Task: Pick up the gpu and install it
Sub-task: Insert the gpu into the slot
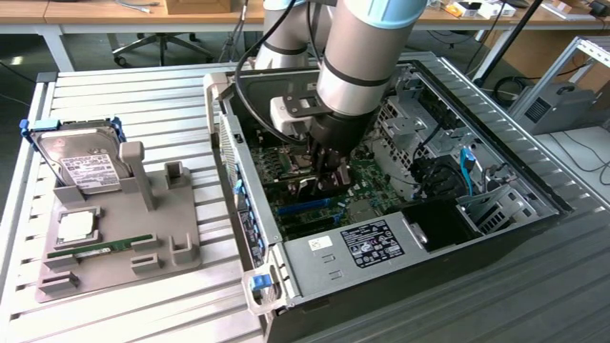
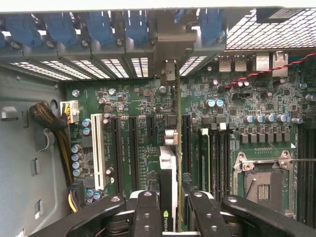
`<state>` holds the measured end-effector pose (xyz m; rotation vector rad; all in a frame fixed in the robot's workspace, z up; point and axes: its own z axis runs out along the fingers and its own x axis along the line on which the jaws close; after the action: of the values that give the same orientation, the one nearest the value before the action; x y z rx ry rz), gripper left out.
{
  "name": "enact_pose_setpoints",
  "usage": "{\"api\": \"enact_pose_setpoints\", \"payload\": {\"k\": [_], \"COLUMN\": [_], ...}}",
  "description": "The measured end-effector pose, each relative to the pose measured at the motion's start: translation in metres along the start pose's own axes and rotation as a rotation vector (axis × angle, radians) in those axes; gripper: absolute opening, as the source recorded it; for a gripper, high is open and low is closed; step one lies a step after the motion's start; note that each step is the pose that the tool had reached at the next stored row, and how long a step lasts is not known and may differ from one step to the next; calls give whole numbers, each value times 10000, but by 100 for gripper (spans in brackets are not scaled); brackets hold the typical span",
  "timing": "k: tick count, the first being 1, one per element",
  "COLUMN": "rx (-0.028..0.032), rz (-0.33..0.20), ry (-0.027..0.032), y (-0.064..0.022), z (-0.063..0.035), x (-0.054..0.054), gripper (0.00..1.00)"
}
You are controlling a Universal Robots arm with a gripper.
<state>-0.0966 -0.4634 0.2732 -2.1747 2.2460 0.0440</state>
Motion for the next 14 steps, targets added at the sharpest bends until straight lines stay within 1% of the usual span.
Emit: {"api": "enact_pose_setpoints", "payload": {"k": [14], "rx": [-1], "rz": [-17], "ry": [0], "y": [5], "z": [31], "x": [1], "gripper": [27]}}
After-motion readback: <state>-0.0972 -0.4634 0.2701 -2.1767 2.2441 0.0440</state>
